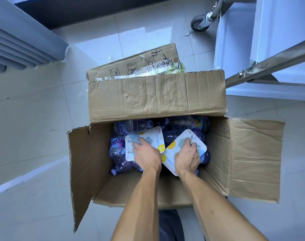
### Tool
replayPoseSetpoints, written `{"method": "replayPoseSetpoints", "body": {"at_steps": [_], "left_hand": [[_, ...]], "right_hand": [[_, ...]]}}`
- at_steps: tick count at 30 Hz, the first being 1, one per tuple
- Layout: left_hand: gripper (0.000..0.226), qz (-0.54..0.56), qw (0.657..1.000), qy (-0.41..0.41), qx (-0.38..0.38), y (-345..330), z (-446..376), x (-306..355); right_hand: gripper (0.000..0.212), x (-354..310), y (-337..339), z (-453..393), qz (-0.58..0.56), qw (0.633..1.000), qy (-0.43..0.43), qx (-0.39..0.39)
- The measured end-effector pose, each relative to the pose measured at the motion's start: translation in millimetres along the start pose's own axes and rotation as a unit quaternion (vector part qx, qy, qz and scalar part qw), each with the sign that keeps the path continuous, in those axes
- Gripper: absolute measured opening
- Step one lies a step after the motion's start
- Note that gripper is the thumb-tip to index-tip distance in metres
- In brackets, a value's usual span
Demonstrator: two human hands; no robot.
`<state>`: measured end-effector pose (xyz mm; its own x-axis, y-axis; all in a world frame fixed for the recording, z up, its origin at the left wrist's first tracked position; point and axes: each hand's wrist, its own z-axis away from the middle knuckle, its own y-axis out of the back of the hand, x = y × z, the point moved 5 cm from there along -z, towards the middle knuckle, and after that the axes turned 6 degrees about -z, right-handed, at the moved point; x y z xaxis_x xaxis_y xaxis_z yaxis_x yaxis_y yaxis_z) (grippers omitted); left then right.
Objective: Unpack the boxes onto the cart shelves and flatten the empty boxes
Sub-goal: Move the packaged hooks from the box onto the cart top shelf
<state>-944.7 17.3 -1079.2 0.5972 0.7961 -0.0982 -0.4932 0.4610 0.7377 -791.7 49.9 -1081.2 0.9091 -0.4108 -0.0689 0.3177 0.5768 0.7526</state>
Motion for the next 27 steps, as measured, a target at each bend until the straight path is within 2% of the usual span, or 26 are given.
{"method": "replayPoseSetpoints", "body": {"at_steps": [3, 5, 7, 9, 12, 14, 17, 20, 23, 27], "left_hand": [[0.033, -0.109, 0.992, -0.055, -0.024, -9.0, -9.3, -2.1], [0.035, -0.128, 0.988, -0.076, -0.033, -16.3, -9.2, -5.1], [0.040, -0.104, 0.992, -0.065, -0.027, -16.8, -8.3, -6.6], [0.046, -0.063, 0.997, -0.028, -0.032, -14.7, -11.0, -5.7], [0.032, -0.017, 0.999, 0.014, -0.049, -12.6, -18.6, -1.6], [0.026, 0.017, 0.998, 0.048, -0.044, -10.6, -23.5, 0.0], [0.023, 0.044, 0.995, 0.079, -0.034, -13.3, -23.5, 4.7], [0.028, -0.037, 0.999, -0.012, -0.031, -21.6, -16.6, 20.0], [0.032, -0.140, 0.983, -0.112, -0.024, -26.0, -11.7, 29.1], [0.031, -0.219, 0.965, -0.145, -0.001, -22.5, -14.1, 28.7]], "right_hand": [[0.029, 5.3, 3.0, -13.2, 0.049, 0.999, -0.003, -0.010], [0.025, 6.9, 2.2, -14.3, 0.055, 0.998, -0.009, -0.017], [0.017, 6.9, -0.3, -11.4, 0.026, 0.999, -0.023, -0.012], [0.015, 7.6, -0.6, -8.9, -0.044, 0.996, -0.075, -0.004], [0.025, 11.1, 1.2, -10.8, -0.154, 0.967, -0.203, 0.007], [0.028, 11.8, 3.1, -13.5, -0.169, 0.955, -0.245, 0.009], [0.031, 9.7, 2.3, -13.9, -0.143, 0.960, -0.241, -0.020], [0.028, 10.2, 0.3, -12.7, -0.112, 0.969, -0.212, -0.056], [0.022, 14.0, 3.1, -15.2, -0.062, 0.979, -0.182, -0.063], [0.021, 7.9, 6.1, -20.8, 0.004, 0.992, -0.113, -0.055]]}}
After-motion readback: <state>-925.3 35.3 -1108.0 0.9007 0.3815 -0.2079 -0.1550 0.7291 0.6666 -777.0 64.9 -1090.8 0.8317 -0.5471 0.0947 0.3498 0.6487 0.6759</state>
